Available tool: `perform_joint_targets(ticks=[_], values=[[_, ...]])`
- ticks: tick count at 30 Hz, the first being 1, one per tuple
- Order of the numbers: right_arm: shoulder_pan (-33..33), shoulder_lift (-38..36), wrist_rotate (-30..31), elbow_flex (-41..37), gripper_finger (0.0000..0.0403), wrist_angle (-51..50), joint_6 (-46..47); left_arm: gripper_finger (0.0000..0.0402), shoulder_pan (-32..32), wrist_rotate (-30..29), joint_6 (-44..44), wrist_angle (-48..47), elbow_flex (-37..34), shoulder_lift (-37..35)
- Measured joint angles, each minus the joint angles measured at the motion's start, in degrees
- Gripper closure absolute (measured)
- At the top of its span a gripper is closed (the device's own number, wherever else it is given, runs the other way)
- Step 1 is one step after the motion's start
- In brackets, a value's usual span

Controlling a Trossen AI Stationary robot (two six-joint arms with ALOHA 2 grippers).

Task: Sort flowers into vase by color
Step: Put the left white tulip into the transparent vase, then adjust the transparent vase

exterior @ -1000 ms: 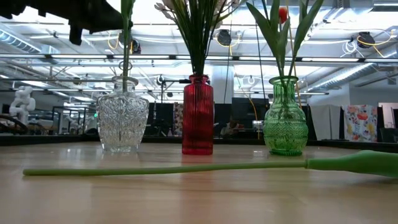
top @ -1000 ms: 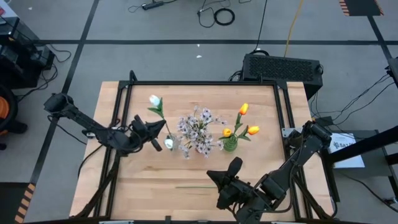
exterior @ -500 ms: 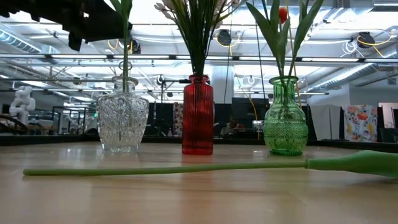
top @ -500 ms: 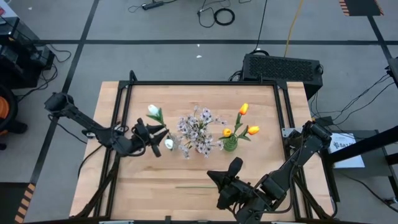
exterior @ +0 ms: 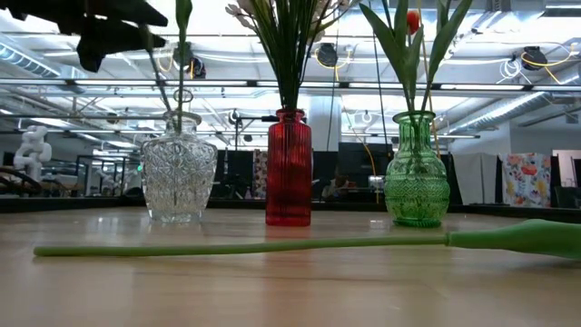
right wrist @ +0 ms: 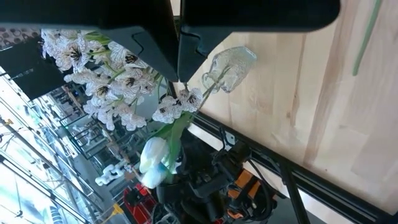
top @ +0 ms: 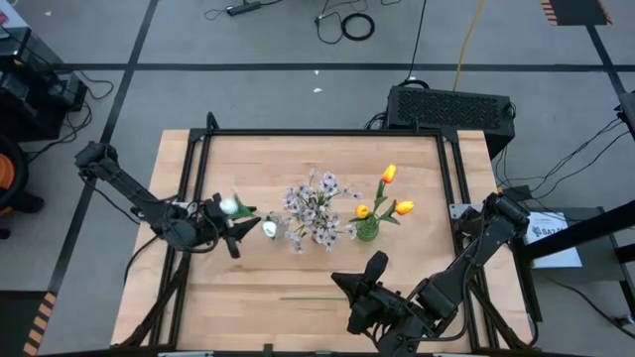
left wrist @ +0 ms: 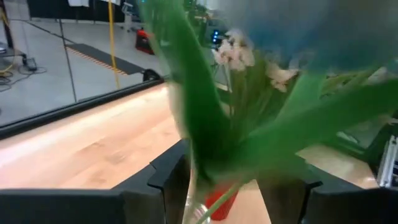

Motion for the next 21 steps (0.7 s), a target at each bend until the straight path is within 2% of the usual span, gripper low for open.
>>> perform_joint_targets(ticks=[6,12,16,21], values=[[-0.1,0.0,0.0,0.0,0.0403,0.0,0.4,0.0215,2.5,0.2,-0.4,-1.3,0.0,0.0],[-0.1,0.0,0.0,0.0,0.0403,0.0,0.4,0.0138,2.0,2.0,0.7,-3.3,0.0,-0.5],[-0.1,0.0,0.0,0.0,0.0403,-1.0,0.9,0.0084,0.7,6.5,-0.5,-4.4,0.0,-1.3],[-0.1,0.0,-1.8,0.0,0.0403,-2.8,2.7,0.0040,-2.1,8.7,-1.0,-5.1,0.0,-1.7]])
